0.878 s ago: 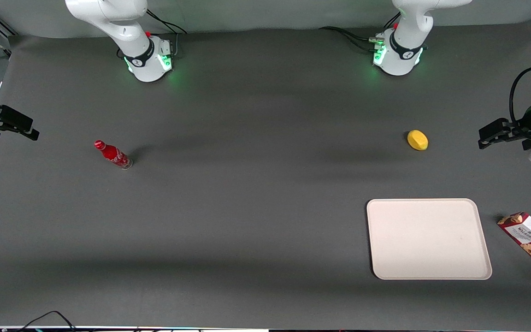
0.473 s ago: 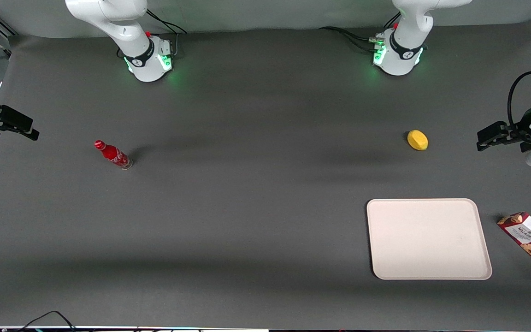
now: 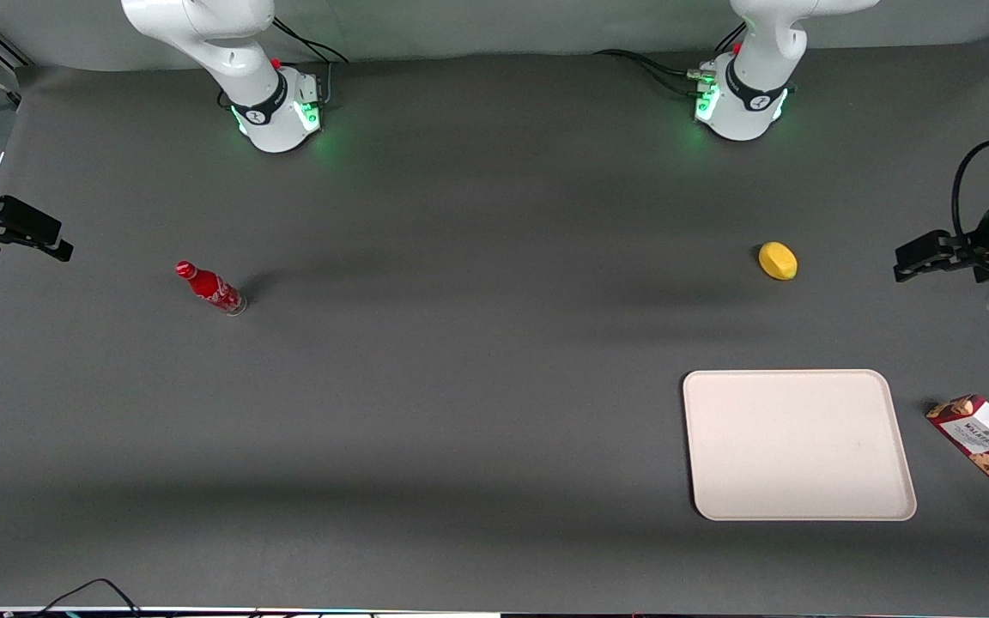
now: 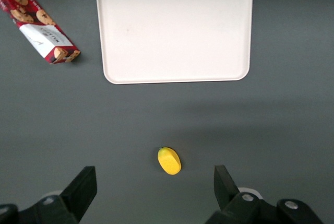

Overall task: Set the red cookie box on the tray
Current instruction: 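Move the left gripper down toward the red cookie box beside the tray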

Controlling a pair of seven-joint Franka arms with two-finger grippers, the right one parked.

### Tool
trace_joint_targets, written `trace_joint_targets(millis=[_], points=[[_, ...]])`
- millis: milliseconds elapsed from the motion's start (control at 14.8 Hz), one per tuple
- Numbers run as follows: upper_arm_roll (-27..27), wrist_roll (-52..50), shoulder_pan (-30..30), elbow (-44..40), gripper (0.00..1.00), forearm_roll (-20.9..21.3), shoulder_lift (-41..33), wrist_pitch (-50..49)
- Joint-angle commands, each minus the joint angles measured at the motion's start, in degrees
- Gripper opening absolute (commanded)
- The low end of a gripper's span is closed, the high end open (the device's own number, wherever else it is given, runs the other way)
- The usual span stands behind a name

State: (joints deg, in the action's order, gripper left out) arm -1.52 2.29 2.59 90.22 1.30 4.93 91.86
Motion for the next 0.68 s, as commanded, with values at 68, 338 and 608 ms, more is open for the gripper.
trace_joint_targets(millis=[68,338,608], points=[[-0.06,0.17,8.63,-1.54,1.0,0.81,5.78,0.86],[-0.06,0.35,13.3,-1.54,1.0,6.16,11.49,10.34],[-0.06,0.17,18.05,-1.89,1.0,5.21,18.7,24.3]])
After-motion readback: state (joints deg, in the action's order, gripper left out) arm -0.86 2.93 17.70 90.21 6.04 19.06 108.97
